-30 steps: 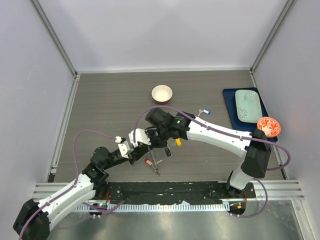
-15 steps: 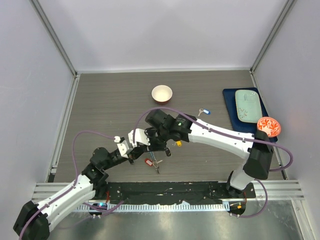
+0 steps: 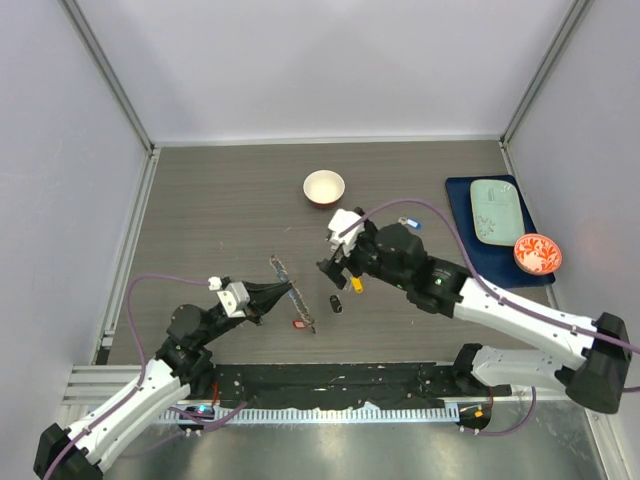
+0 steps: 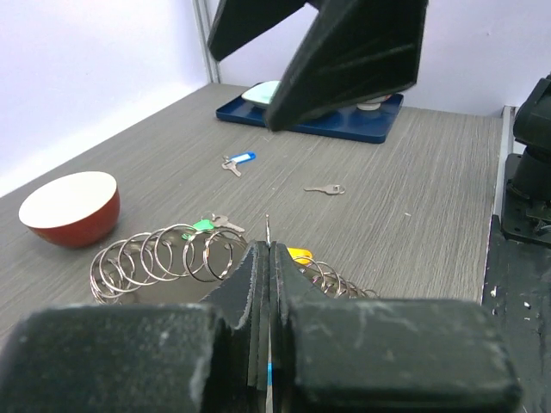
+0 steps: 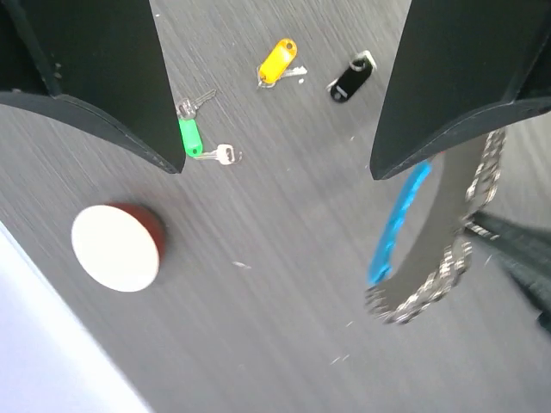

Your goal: Put the keys on the keyring

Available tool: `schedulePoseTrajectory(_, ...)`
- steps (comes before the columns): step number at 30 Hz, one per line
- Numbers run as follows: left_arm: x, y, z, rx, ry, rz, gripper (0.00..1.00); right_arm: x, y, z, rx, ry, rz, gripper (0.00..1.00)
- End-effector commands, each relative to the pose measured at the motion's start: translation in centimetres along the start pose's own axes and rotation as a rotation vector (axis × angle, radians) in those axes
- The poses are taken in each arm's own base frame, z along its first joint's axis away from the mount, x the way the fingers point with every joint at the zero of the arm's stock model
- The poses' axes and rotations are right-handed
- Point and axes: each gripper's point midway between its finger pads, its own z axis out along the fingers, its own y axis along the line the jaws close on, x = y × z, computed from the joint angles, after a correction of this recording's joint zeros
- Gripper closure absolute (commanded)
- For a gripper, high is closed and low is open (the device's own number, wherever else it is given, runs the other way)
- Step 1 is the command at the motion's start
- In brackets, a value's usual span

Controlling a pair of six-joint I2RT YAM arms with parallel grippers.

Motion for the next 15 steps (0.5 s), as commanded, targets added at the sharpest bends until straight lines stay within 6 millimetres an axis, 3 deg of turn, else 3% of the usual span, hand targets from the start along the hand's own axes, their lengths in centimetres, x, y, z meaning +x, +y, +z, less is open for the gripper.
schedulePoseTrajectory(1, 3.3, -0.3, -1.0, -0.012, 0.037, -0.025, 1.00, -3.3, -4.7, -2.3, 0.276, -0.279, 0.249, 0.03)
schedulePoseTrajectory(5, 3.3, -0.2, -1.0, -0.015, 0.033, -0.025, 1.00, 0.3, -5.9, -2.4, 0.372, -0.199, 0.350, 0.03)
schedulePoseTrajectory(10, 3.6, 0.2, -1.0, -0.039, 0.046, -0.032, 1.00, 5.9, -5.7, -1.2, 0.407, -0.076, 0.479, 0.04)
schedulePoseTrajectory(15, 3.9, 0.2, -1.0, -0.039, 0.073, -0.046, 1.00, 11.2, -5.7, 0.1, 0.447, 0.046, 0.569, 0.12)
